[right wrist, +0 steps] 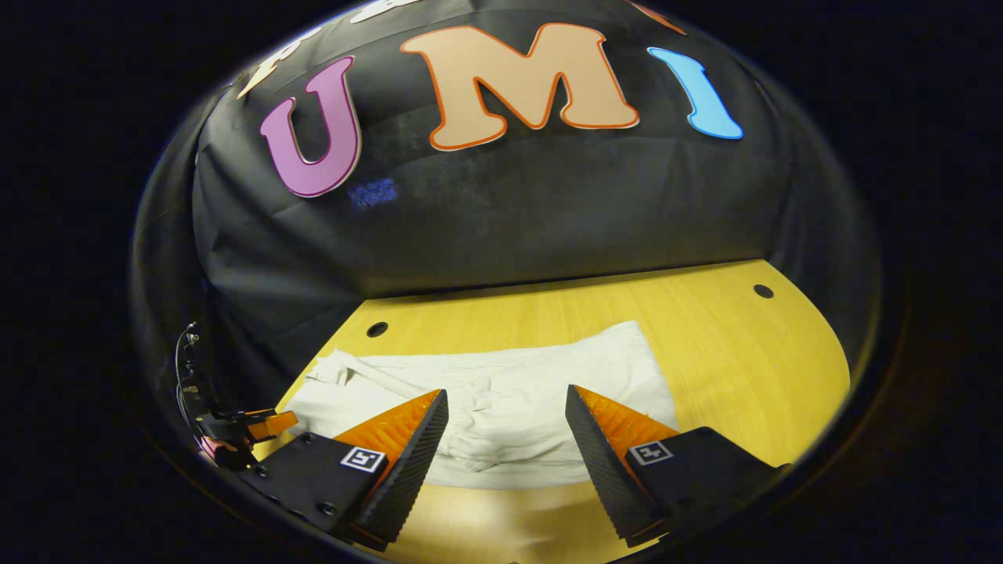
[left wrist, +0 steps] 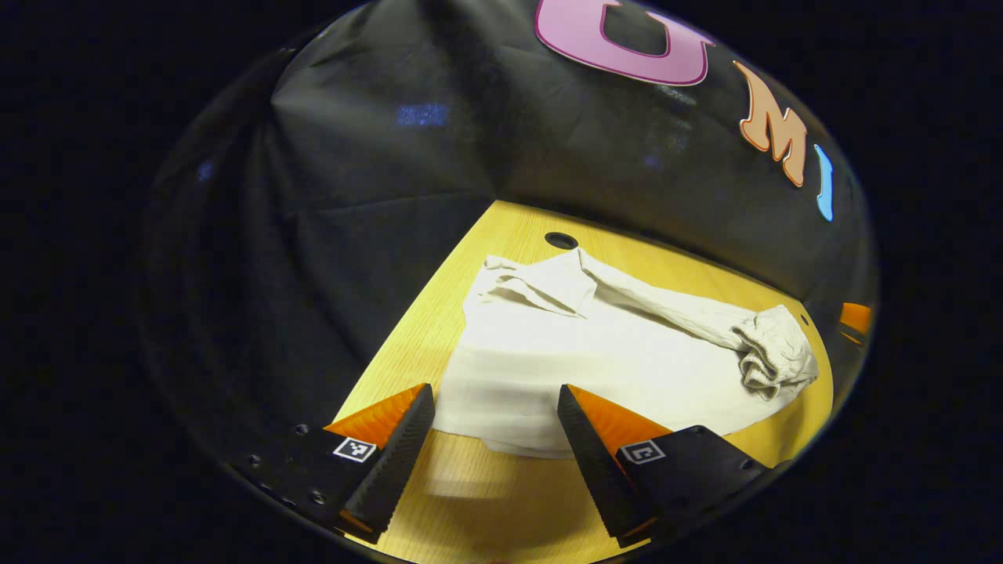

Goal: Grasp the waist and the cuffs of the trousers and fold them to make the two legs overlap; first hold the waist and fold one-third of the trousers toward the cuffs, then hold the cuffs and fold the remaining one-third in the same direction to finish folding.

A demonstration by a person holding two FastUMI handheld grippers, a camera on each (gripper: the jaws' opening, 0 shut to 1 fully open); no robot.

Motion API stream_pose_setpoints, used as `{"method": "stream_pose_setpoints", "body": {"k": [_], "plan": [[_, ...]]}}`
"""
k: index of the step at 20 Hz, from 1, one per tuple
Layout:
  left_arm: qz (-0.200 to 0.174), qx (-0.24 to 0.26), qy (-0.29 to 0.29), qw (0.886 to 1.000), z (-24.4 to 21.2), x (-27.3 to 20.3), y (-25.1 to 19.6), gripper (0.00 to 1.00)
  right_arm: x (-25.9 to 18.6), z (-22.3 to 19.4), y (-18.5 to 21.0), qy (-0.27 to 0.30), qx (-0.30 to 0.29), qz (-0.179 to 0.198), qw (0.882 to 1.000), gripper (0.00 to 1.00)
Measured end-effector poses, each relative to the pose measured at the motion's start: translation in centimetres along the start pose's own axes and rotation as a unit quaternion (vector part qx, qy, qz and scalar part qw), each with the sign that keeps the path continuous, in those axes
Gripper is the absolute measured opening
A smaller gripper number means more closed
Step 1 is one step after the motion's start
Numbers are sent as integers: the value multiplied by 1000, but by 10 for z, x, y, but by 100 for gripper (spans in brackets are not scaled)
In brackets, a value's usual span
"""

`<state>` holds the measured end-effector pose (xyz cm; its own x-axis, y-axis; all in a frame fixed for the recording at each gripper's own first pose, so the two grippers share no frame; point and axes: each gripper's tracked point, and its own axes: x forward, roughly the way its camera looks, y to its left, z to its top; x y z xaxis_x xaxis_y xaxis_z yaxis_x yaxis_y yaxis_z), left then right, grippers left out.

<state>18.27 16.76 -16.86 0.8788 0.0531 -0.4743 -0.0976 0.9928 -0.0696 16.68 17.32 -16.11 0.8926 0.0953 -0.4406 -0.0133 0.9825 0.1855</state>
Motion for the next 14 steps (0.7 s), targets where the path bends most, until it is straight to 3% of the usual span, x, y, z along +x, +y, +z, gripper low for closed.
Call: {"method": "stream_pose_setpoints", "body": {"k": [1,3,5,9,11,13,14], "plan": [[0,-2,3,1000,-2,2,-1,99,-3,-1,-8,0,2,-11,1000,92],[-2,-8,11,1000,-6,6,-3,96,-10,-7,-23,6,2,-27,1000,97],[1,-3,11,1000,-7,7,-3,96,-14,-10,-38,13,-4,-46,999,92],[15,14,20,1000,-11,10,0,92,-21,-7,-45,14,2,-51,999,96],[33,46,32,998,-15,11,8,83,-22,-7,-49,16,5,-50,999,97],[26,51,30,998,-12,10,5,73,-24,-6,-50,17,7,-49,999,92],[25,52,31,998,-12,9,4,64,-25,-5,-52,17,6,-50,999,92]]}}
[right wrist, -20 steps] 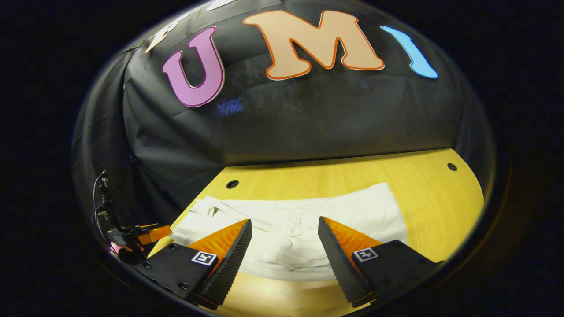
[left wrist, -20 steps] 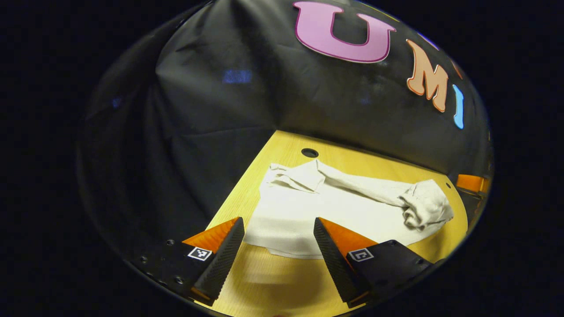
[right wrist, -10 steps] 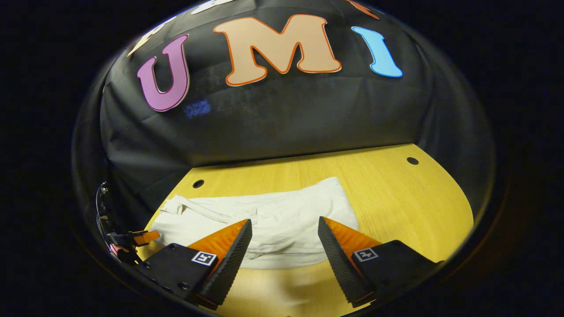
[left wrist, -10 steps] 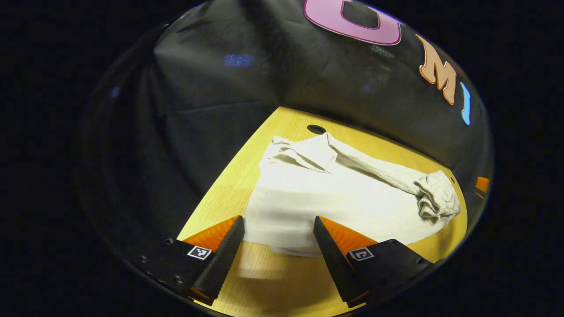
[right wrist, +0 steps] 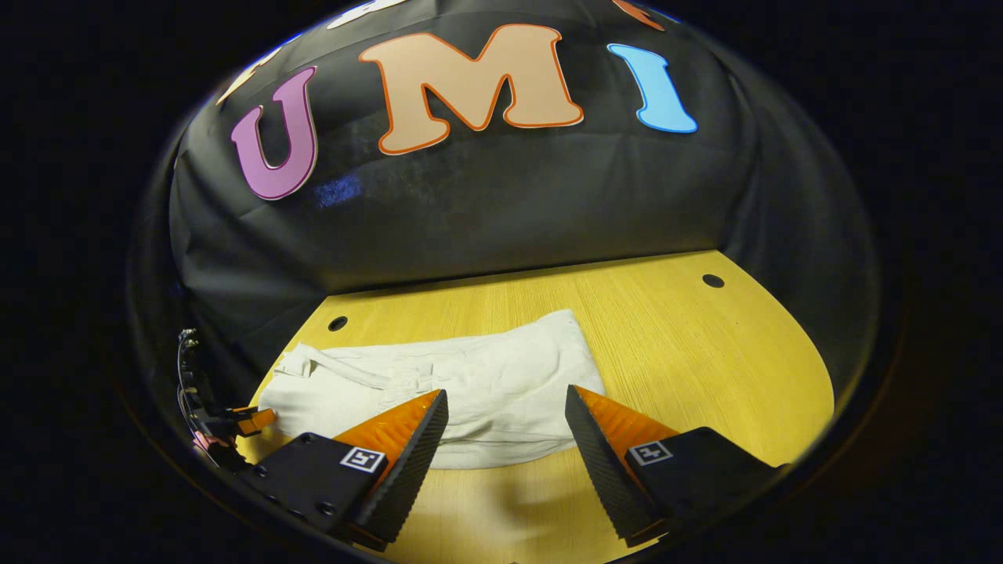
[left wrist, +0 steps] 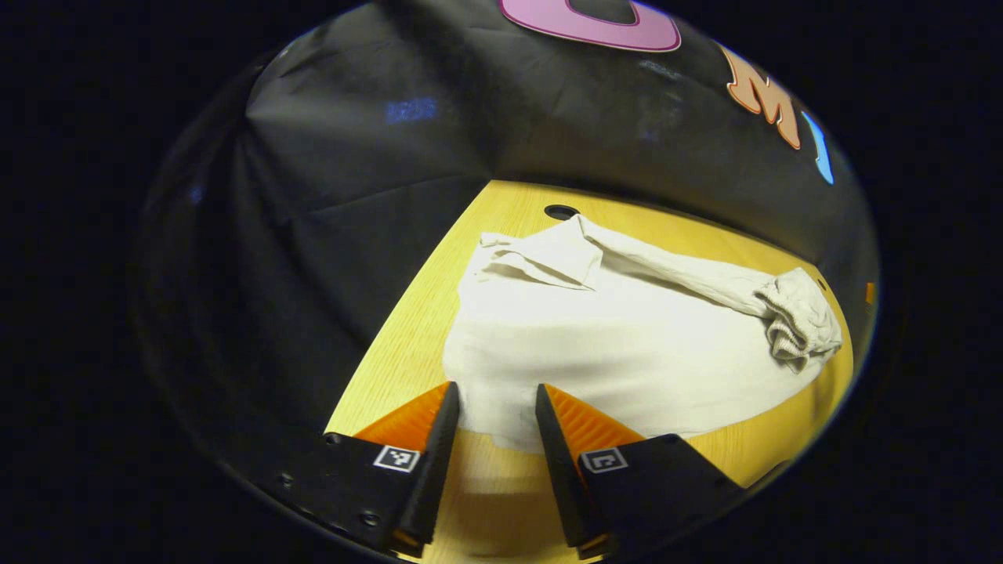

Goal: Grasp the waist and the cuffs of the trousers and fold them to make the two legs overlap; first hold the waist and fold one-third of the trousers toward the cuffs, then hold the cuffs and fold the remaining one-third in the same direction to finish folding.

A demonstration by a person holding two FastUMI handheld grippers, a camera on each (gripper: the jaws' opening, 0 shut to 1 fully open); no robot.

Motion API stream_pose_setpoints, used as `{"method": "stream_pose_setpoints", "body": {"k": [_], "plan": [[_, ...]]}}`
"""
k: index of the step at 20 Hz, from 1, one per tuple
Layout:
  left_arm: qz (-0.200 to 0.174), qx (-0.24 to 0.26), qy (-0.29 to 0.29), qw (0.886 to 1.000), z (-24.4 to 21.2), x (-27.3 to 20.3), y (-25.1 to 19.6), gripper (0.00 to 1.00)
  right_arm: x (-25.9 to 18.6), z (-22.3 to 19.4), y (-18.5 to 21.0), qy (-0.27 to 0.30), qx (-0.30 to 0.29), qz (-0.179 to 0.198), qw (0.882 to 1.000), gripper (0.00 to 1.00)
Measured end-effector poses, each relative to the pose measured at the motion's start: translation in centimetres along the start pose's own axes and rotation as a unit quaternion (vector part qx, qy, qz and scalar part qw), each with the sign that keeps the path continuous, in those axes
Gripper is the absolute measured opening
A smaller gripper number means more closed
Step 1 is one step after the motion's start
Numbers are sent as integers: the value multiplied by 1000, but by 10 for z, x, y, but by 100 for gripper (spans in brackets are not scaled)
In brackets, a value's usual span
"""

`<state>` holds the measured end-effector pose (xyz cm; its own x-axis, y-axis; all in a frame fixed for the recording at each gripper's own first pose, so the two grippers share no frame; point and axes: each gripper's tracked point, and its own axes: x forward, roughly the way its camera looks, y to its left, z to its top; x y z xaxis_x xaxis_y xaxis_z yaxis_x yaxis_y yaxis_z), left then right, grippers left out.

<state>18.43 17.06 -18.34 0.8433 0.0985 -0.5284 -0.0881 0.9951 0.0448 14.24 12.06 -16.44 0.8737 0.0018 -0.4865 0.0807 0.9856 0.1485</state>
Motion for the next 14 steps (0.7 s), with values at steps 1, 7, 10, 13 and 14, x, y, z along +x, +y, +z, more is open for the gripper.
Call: {"method": "stream_pose_setpoints", "body": {"k": [1,7,10,13,14], "plan": [[-6,-1,-2,1000,1,1,-7,55,-1,1,-1,-1,-1,0,1000,97],[-6,-45,-23,999,3,4,-20,3,-7,-1,-9,3,-8,-2,1000,97],[-5,-74,-39,997,6,5,-21,0,-11,-1,-14,4,-16,-6,1000,97],[-14,-86,-52,995,14,2,-25,0,-14,0,-17,4,-20,-1,1000,97],[-17,-86,-61,994,19,-2,-26,0,-14,-2,-20,7,-23,0,1000,97]]}}
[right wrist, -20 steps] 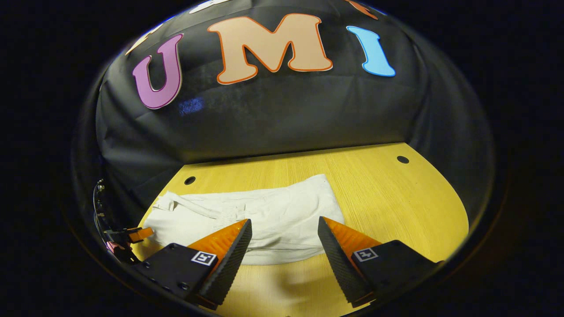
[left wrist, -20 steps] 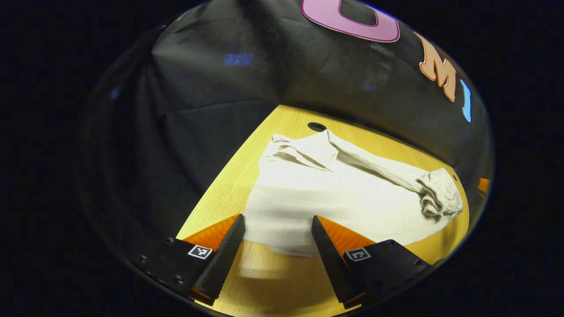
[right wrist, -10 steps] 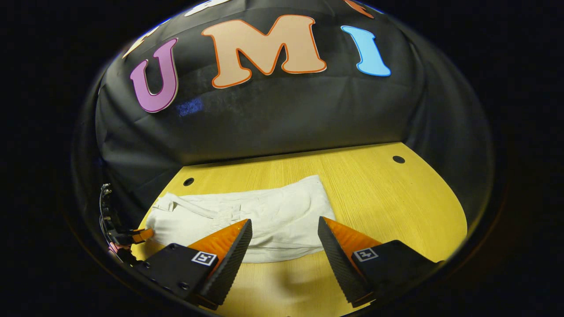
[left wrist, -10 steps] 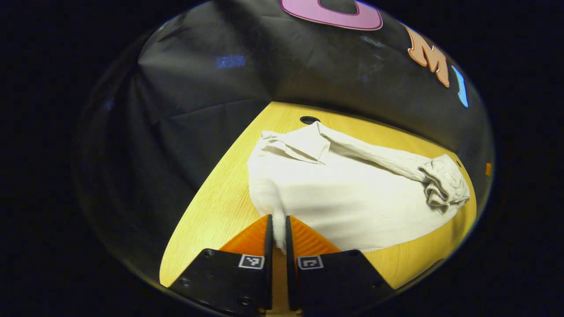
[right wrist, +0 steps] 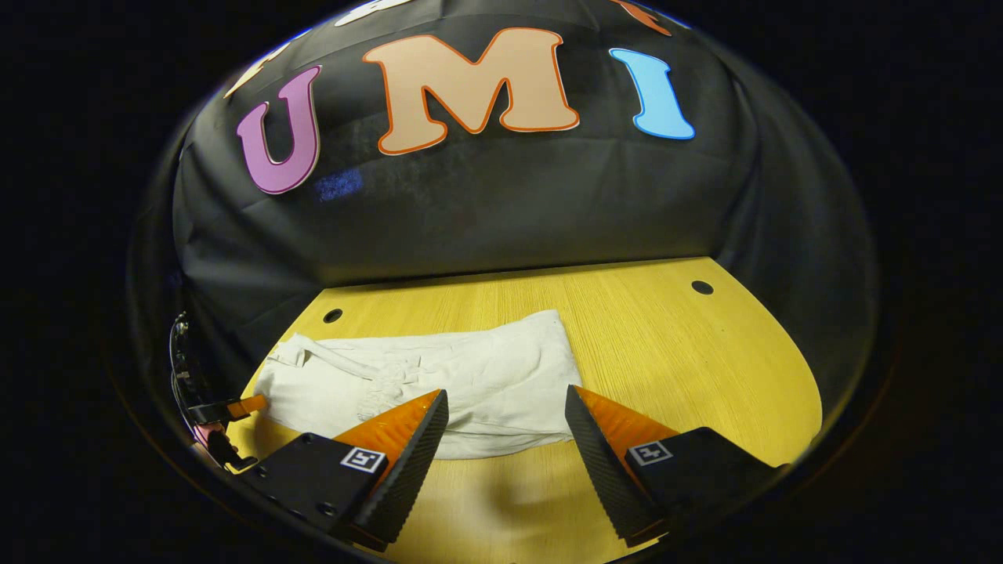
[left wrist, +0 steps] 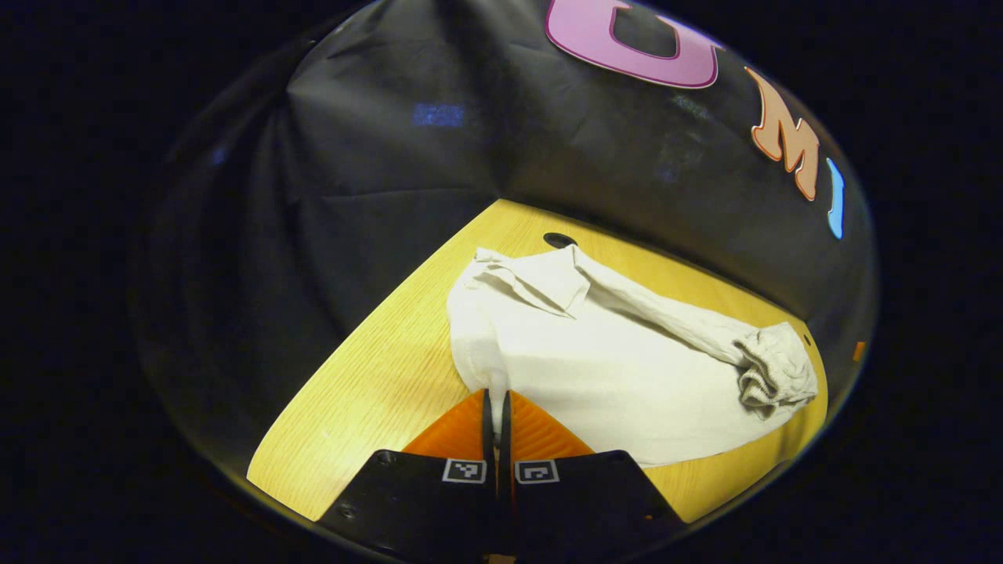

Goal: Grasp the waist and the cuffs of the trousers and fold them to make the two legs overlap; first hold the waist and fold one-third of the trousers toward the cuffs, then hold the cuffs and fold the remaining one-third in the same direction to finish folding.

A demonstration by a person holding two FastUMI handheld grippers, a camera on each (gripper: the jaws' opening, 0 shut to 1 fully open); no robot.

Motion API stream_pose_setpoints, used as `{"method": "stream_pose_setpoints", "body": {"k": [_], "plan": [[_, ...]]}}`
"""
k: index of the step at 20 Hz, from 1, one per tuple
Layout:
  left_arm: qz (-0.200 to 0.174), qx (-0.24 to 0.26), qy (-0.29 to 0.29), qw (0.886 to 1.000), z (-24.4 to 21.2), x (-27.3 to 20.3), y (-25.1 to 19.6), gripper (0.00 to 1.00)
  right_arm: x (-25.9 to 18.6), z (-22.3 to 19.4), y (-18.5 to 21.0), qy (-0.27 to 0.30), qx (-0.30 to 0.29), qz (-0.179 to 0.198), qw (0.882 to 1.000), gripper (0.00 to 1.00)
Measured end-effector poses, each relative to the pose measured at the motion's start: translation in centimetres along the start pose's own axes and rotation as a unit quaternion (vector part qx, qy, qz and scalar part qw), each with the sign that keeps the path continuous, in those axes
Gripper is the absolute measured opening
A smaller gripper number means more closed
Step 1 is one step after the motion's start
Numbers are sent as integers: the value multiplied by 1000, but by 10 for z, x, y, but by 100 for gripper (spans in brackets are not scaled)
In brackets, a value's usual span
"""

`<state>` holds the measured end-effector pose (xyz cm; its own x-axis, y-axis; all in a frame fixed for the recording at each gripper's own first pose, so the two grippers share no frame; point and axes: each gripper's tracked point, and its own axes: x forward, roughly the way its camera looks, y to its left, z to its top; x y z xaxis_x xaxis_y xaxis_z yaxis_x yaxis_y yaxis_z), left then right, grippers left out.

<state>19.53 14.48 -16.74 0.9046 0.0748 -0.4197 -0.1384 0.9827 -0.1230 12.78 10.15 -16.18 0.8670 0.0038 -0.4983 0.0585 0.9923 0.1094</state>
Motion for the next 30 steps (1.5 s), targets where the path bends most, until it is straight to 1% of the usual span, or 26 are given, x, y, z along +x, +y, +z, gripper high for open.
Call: {"method": "stream_pose_setpoints", "body": {"k": [1,3,9,14,15,16,17,18,19,20,24,27,28,29,30], "plan": [[-4,2,-7,1000,6,-5,-5,0,0,0,-3,0,-3,0,1000,92],[-17,4,-21,1000,18,-13,-24,0,1,1,-5,0,-1,5,1000,92],[-65,-23,-60,996,52,-40,-104,0,1,8,-22,-3,17,29,999,92],[-97,-19,-78,992,74,-54,-171,0,-6,16,-46,-8,25,43,999,92],[-104,-16,-82,991,78,-57,-184,0,-7,15,-52,-7,25,44,999,92],[-109,-11,-85,990,81,-59,-198,0,-8,14,-59,-5,27,44,999,97],[-116,-4,-88,989,84,-63,-211,0,-10,13,-65,-4,29,45,999,92],[-120,3,-90,989,87,-67,-223,0,-11,11,-71,-3,33,46,998,96],[-125,9,-93,988,90,-69,-233,0,-12,11,-78,-4,37,46,998,97],[-131,14,-95,987,92,-73,-245,0,-13,10,-83,-2,40,47,998,92],[-164,35,-103,980,102,-84,-301,0,-17,6,-108,1,48,45,998,92],[-185,57,-104,976,101,-91,-342,0,-20,3,-124,1,51,45,998,92],[-194,65,-104,973,99,-95,-357,0,-22,2,-129,1,50,43,998,96],[-205,71,-104,971,96,-96,-373,0,-23,0,-134,2,50,42,998,92],[-215,77,-102,968,92,-98,-389,0,-24,-2,-138,3,50,42,998,92]]}}
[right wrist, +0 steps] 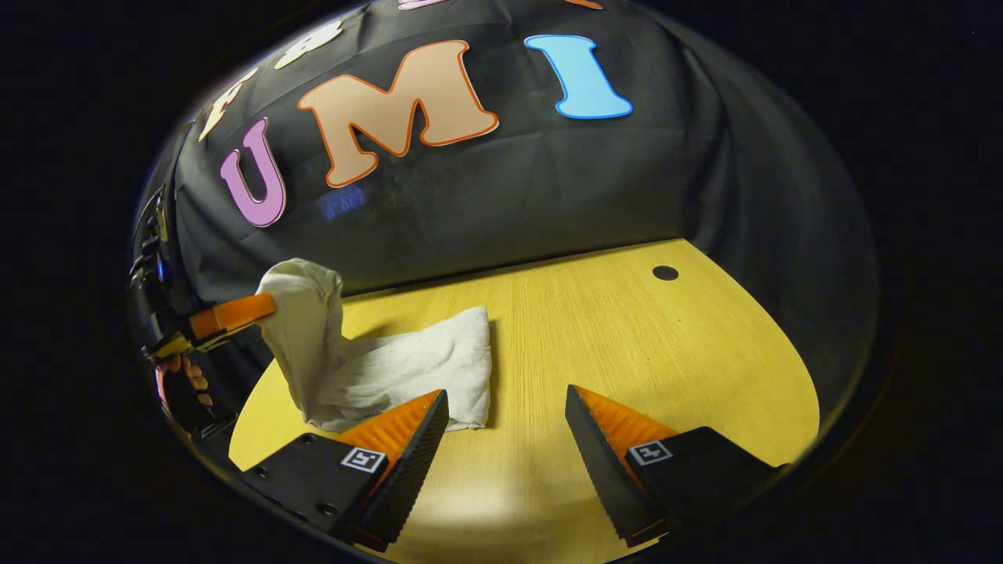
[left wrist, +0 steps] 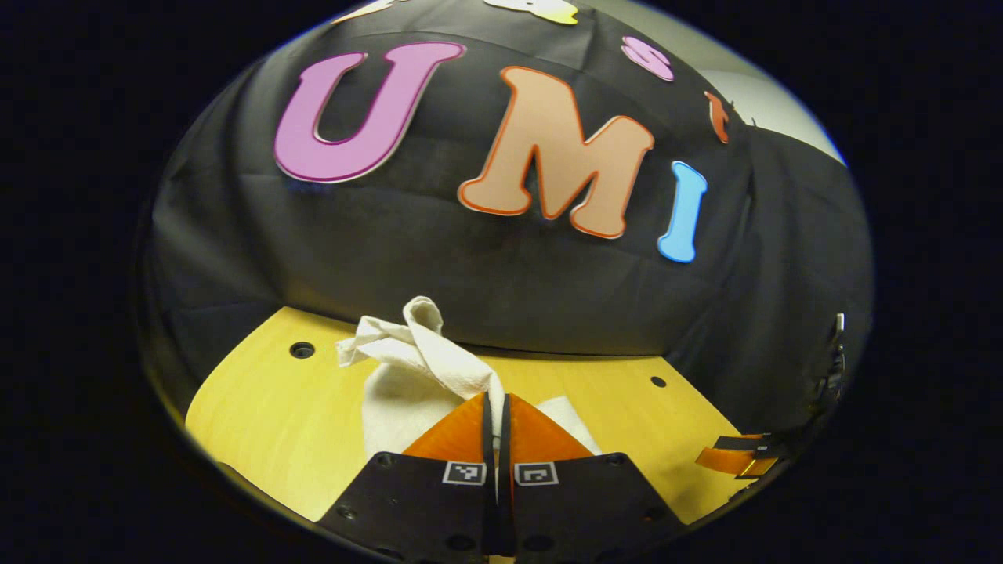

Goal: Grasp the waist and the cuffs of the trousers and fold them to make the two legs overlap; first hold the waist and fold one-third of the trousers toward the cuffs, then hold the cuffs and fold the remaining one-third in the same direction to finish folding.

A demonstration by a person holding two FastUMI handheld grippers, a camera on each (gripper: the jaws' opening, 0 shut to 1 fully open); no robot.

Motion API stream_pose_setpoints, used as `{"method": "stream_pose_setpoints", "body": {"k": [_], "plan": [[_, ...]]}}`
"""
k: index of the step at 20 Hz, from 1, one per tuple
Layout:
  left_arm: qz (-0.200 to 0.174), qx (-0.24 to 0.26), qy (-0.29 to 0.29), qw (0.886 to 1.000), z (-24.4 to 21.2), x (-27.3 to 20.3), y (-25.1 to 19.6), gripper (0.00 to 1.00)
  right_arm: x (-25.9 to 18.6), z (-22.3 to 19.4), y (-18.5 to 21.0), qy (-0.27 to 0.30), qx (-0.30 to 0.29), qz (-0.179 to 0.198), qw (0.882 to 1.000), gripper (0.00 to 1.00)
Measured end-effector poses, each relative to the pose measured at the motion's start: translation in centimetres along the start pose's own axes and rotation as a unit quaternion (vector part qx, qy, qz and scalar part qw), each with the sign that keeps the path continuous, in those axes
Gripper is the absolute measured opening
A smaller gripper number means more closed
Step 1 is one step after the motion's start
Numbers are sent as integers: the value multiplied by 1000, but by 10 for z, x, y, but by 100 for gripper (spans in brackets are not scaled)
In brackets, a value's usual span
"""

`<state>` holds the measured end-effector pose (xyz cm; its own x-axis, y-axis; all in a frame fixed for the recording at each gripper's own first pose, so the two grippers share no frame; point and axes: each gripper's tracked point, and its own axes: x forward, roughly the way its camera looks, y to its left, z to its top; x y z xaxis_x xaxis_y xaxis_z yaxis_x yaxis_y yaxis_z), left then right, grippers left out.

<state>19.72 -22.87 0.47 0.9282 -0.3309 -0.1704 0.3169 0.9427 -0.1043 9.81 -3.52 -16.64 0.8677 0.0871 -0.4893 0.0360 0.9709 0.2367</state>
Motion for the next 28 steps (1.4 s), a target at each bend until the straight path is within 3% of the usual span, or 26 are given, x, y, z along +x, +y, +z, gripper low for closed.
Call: {"method": "stream_pose_setpoints", "body": {"k": [2,4,5,7,9,10,13,16,17,18,20,21,25,26,28], "plan": [[-22,1,12,1000,-11,9,-29,0,-3,-3,-7,3,2,-1,1000,97],[-35,-3,34,999,-31,16,-52,0,-7,-6,-13,4,-1,-3,1000,92],[-39,0,46,998,-42,20,-61,0,-9,-7,-17,6,-2,-3,1000,97],[-41,16,69,997,-65,29,-75,0,-11,-9,-22,10,-4,-3,1000,97],[-43,32,90,995,-88,34,-85,3,-12,-12,-29,12,-7,-8,1000,92],[-47,37,97,993,-96,36,-89,3,-13,-13,-32,14,-7,-9,1000,97],[-64,38,113,991,-119,43,-108,9,-17,-14,-34,14,-5,-10,1000,97],[-80,32,107,991,-120,33,-121,64,-20,-15,-34,13,-6,-11,1000,92],[-70,44,104,991,-119,31,-116,72,-22,-14,-32,12,-5,-10,1000,92],[-64,58,101,991,-118,30,-108,90,-23,-15,-30,10,-3,-8,1000,92],[-52,75,94,991,-111,23,-97,91,-24,-14,-21,5,-1,-3,1000,97],[-38,77,85,993,-104,17,-88,90,-25,-12,-15,3,2,1,1000,92],[3,71,56,996,-82,-11,-49,90,-32,-6,8,-14,13,15,1000,92],[12,74,55,996,-78,-18,-36,90,-35,-4,15,-20,15,18,1000,97],[23,80,49,995,-68,-37,-16,90,-39,2,28,-36,16,20,999,92]]}}
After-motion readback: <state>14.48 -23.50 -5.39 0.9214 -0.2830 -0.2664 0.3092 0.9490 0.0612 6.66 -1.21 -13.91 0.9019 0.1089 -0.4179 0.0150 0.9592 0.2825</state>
